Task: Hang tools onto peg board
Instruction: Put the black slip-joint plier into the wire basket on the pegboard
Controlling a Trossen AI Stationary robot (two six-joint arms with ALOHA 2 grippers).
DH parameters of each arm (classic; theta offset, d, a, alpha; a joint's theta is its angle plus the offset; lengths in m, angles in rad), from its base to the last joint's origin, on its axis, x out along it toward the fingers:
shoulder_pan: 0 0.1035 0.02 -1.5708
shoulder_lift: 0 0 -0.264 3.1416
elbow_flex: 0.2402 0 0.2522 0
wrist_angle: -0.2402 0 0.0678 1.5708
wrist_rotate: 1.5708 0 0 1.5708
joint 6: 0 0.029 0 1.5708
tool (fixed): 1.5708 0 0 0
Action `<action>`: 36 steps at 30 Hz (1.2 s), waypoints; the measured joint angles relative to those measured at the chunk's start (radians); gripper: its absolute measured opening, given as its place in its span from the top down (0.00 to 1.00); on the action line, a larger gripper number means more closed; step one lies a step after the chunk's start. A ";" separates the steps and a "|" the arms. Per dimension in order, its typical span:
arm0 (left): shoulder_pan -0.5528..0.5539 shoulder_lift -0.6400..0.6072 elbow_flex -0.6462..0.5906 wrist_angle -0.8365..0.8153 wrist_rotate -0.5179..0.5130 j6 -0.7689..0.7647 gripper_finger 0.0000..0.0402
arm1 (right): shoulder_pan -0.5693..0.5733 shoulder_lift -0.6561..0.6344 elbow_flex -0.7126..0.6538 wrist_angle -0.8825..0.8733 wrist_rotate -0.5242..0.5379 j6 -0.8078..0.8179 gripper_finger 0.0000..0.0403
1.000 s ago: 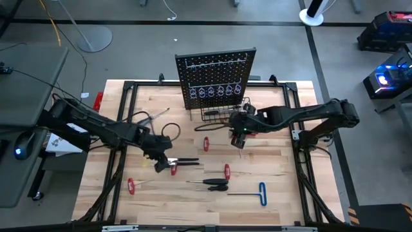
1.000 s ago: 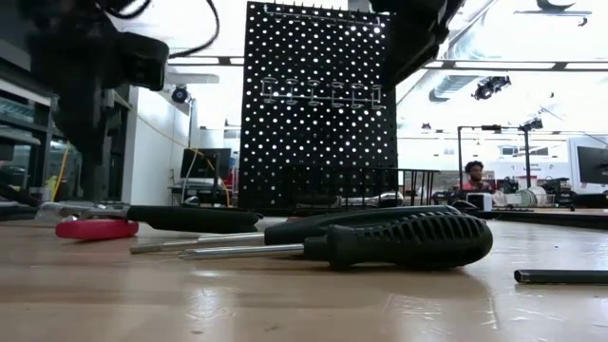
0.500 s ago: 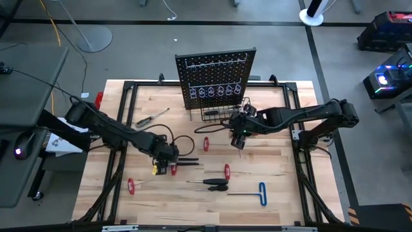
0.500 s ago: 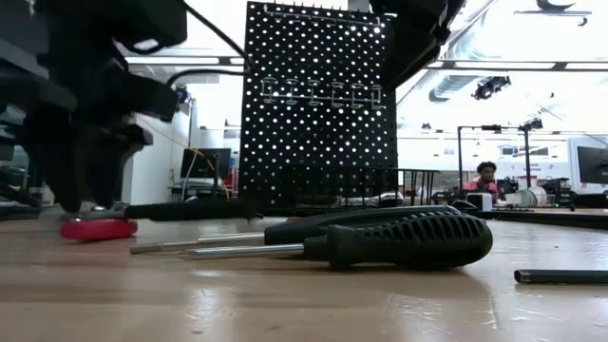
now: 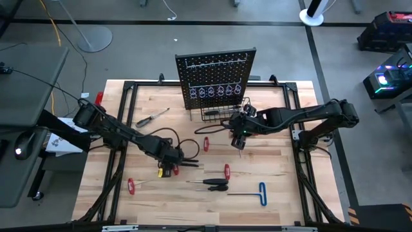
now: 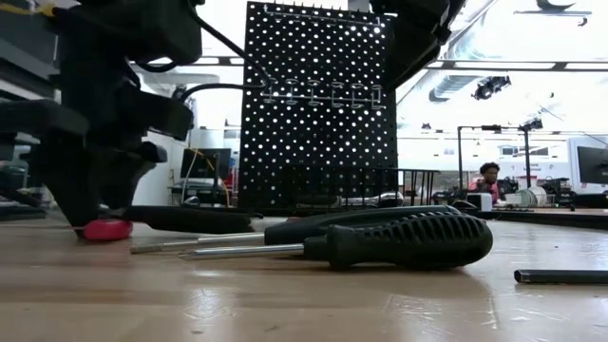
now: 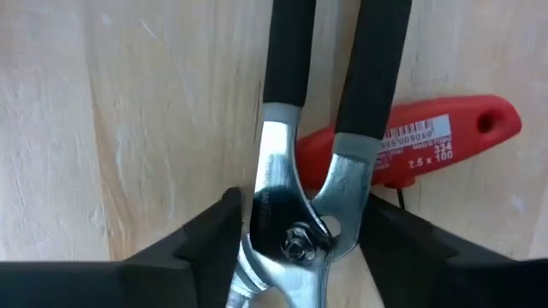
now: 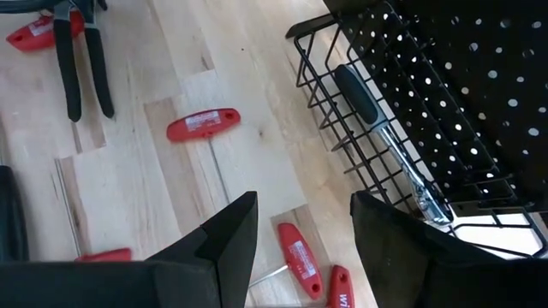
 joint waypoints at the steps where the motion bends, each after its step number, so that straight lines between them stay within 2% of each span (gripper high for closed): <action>1: 0.000 -0.001 0.000 -0.006 0.003 -0.001 0.59 | 0.000 0.000 0.000 -0.002 0.000 0.000 0.55; 3: -0.001 -0.020 0.007 -0.049 0.001 -0.005 0.71 | 0.000 -0.001 0.000 -0.012 0.000 -0.010 0.55; 6: 0.001 -0.070 0.021 -0.148 0.010 -0.022 0.72 | 0.000 -0.012 0.000 -0.031 0.000 -0.033 0.55; 8: 0.001 -0.122 0.051 -0.183 0.008 -0.048 0.86 | 0.000 -0.025 0.000 -0.049 0.000 -0.048 0.55; 13: 0.004 -0.250 0.119 -0.281 -0.023 -0.045 0.87 | 0.000 -0.070 0.000 -0.058 0.000 -0.072 0.55; 17: 0.048 -0.333 0.188 -0.193 -0.024 -0.019 0.87 | 0.000 -0.108 0.000 -0.058 0.010 -0.065 0.55; 21: 0.136 -0.353 0.243 0.050 -0.035 0.026 0.87 | 0.000 -0.128 0.000 -0.056 0.022 -0.030 0.55; 27: 0.304 -0.243 0.297 0.284 -0.065 0.110 0.87 | 0.003 -0.134 -0.001 -0.063 0.020 0.014 0.55; 32: 0.380 -0.080 0.357 0.283 -0.053 0.155 0.87 | 0.025 -0.138 -0.001 -0.080 0.020 0.016 0.55; 36: 0.407 0.025 0.465 0.254 -0.049 0.180 0.87 | 0.049 -0.170 -0.001 -0.126 0.063 0.051 0.55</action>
